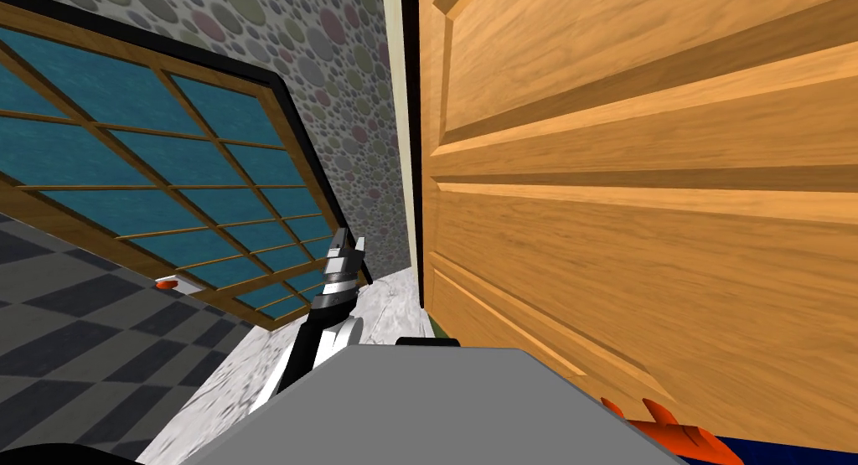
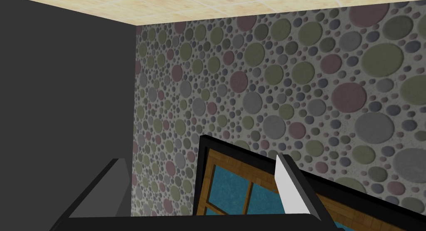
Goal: Push the door open
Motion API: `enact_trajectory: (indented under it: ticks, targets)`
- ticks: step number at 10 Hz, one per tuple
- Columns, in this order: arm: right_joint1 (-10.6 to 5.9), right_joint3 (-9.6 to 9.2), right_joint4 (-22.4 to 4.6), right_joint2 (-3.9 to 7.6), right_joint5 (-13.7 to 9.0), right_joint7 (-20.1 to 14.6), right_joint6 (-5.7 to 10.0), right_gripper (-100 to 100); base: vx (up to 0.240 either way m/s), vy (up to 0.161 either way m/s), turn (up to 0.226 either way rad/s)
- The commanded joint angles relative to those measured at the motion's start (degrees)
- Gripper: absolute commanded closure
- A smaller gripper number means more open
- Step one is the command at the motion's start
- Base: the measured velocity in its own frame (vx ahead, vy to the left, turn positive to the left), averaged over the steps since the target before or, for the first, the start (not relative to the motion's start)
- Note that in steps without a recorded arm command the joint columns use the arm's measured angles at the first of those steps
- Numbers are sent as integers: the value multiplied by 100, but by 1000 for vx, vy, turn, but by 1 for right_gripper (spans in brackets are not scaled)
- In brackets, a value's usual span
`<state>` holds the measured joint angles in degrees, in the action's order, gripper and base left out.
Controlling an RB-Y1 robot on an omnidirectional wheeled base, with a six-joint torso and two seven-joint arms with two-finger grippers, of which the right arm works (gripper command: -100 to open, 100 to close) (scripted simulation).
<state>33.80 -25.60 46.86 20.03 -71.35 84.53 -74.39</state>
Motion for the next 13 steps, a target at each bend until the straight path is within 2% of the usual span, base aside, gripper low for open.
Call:
enact_trajectory:
  ticks: [1, 11, 13]
  targets:
    - [-3, -28, 22, 20, -32, -20, -42, -100, 40, -18, -85]
    - [-5, -39, 31, 29, -45, -26, -57, -100, 3, -1, -5]
    - [-14, -109, 88, 78, -118, -69, -127, -100, 38, -18, -79]
